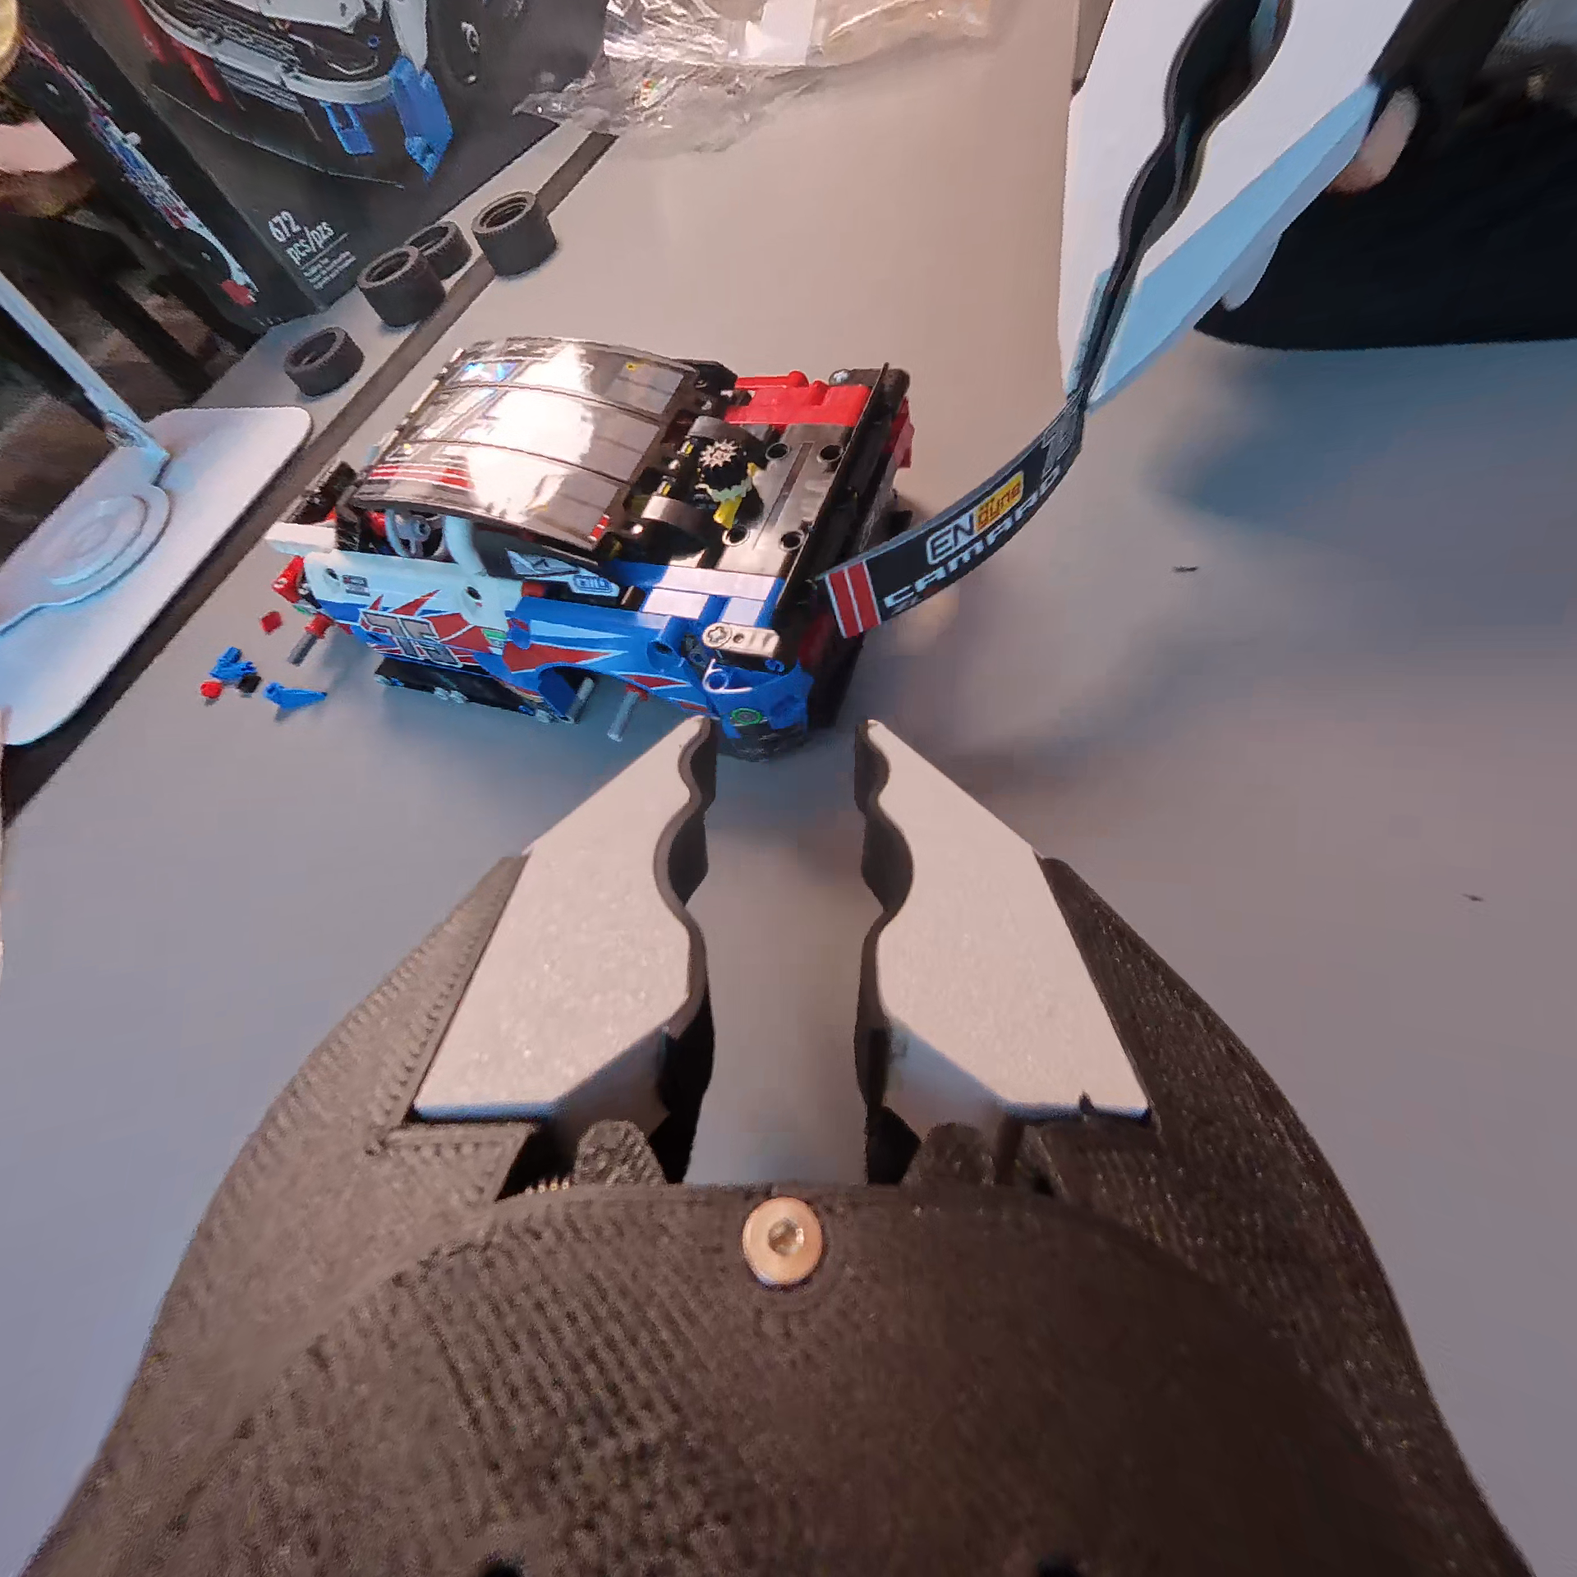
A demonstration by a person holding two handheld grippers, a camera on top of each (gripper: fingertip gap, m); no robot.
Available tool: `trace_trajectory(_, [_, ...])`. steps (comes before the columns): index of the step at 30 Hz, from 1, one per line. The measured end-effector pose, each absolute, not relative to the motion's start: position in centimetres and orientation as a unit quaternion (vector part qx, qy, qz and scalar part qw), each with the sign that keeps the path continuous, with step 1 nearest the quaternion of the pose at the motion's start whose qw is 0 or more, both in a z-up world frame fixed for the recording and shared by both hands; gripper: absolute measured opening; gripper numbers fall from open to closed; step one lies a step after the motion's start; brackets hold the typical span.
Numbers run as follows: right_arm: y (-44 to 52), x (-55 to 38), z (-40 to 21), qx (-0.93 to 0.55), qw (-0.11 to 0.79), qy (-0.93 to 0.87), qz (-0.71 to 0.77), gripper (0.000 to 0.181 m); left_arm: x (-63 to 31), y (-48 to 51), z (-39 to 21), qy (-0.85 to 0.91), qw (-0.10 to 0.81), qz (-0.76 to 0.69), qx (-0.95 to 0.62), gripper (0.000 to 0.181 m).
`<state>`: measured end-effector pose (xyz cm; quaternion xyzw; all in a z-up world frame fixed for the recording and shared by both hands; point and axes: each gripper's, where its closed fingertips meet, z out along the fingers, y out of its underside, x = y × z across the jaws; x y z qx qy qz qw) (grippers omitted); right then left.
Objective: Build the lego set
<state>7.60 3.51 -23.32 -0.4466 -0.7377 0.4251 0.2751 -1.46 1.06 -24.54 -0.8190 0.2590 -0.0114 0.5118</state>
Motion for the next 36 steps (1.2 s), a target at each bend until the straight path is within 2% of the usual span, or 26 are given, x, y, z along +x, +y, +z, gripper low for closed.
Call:
trace_trajectory(1, [3.4,7.7,-23.2,-0.443,0.275,-0.738,0.428,0.000,-1.7,1.3,-24.6,0.268,0.514,0.011,-0.815,0.031])
trace_trajectory(5, [2.9,8.7,-22.0,-0.420,0.266,-0.739,0.455,0.000,-1.3,2.3,-23.9,0.320,0.538,0.075,-0.777,0.032])
trace_trajectory(10, [3.0,9.8,-19.1,-0.400,0.276,-0.709,0.512,0.000,-1.5,3.4,-24.8,0.402,0.505,0.166,-0.746,0.054])
trace_trajectory(12, [3.3,10.1,-18.3,-0.398,0.280,-0.696,0.529,0.000,-1.8,3.4,-25.5,0.435,0.490,0.186,-0.733,0.055])
trace_trajectory(18, [3.7,10.2,-17.6,-0.397,0.283,-0.680,0.547,0.000,-2.1,3.6,-26.1,0.466,0.482,0.200,-0.715,0.038])
trace_trajectory(24, [3.7,10.0,-18.0,-0.403,0.278,-0.678,0.549,0.000,-2.4,3.9,-26.5,0.525,0.469,0.292,-0.648,0.039])
trace_trajectory(27, [3.9,10.0,-18.1,-0.406,0.278,-0.675,0.549,0.000,-1.4,3.5,-26.3,0.543,0.479,0.301,-0.621,0.029])
trace_trajectory(34, [4.0,9.8,-18.2,-0.410,0.276,-0.672,0.552,0.000,-0.4,3.8,-26.3,0.556,0.486,0.300,-0.604,0.029])
trace_trajectory(36, [4.0,9.8,-18.2,-0.410,0.277,-0.670,0.553,0.000,-0.3,4.0,-25.8,0.549,0.493,0.305,-0.602,0.017])
